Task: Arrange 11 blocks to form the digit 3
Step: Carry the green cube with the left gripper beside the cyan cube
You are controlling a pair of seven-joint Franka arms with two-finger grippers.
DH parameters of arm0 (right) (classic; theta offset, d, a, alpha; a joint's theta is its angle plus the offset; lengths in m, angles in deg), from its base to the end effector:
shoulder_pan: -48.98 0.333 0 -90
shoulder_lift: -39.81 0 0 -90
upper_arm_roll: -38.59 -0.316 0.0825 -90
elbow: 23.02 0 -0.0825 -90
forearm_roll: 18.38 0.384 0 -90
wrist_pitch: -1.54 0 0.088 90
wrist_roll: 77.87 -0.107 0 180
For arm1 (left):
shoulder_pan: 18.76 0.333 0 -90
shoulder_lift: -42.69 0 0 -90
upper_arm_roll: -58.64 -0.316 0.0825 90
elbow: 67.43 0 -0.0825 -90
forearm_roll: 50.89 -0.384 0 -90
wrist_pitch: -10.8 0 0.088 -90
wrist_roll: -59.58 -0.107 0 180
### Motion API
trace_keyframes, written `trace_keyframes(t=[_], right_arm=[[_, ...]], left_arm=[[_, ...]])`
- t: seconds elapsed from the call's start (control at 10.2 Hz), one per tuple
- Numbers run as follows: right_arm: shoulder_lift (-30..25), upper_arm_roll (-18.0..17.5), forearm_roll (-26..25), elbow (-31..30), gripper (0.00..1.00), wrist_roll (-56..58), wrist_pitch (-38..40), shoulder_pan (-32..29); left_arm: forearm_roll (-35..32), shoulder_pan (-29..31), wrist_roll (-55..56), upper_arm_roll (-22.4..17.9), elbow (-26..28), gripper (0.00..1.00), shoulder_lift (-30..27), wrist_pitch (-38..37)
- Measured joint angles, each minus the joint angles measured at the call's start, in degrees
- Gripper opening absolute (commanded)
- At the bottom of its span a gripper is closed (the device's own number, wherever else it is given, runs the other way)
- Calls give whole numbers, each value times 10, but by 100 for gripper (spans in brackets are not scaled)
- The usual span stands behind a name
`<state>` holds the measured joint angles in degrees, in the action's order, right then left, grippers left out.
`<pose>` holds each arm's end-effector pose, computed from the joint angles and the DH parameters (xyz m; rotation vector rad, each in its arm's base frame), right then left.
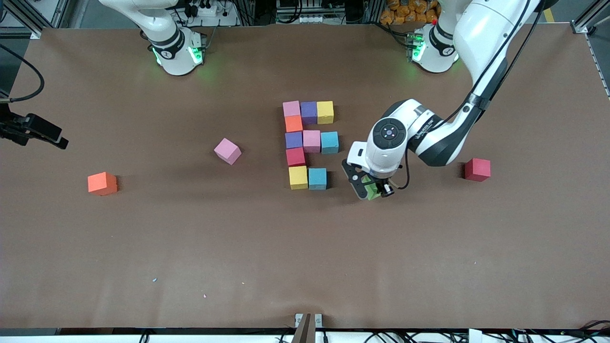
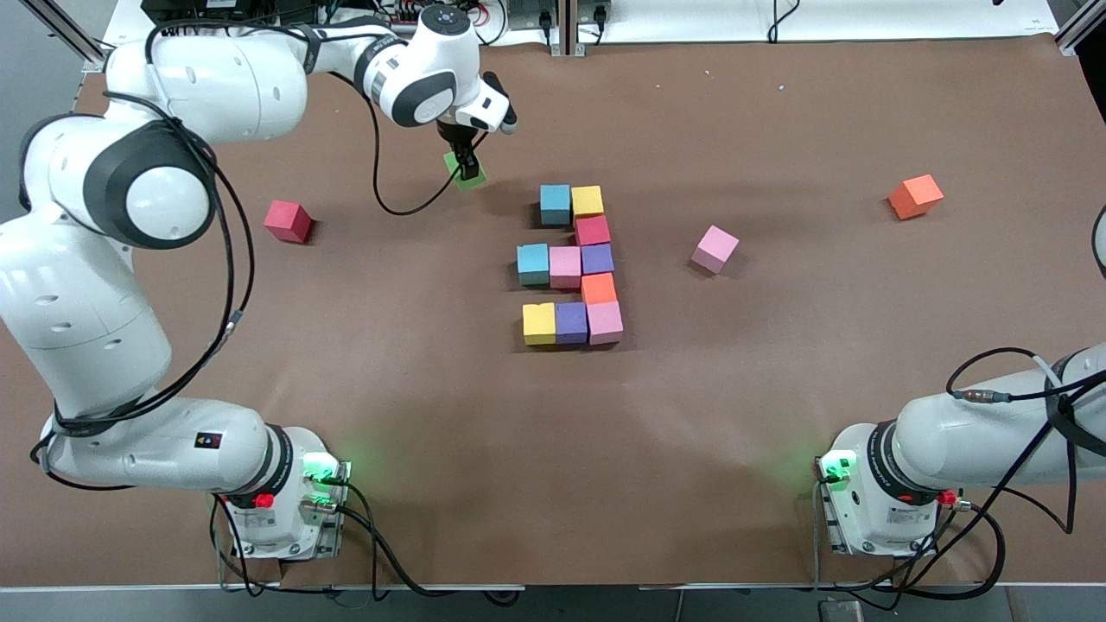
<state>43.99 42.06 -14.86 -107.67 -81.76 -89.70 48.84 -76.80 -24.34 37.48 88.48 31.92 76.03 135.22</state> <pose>0.5793 -0.0287 0.6295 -3.0772 0.2013 -0.0648 0.5651 -0.3408 0.2754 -2.5115 1.7326 0.0521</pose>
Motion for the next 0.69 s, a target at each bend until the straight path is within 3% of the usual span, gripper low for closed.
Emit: trace_keyframes(t=[0.2,0.69], right_arm=[[1,0,0,0,100,0,0,0],[2,0,0,0,100,0,0,0]], left_arm=[[0,-13,-51,0,-21,18,24,0],[0,-51,-60,-1,-36,18,52,-2]])
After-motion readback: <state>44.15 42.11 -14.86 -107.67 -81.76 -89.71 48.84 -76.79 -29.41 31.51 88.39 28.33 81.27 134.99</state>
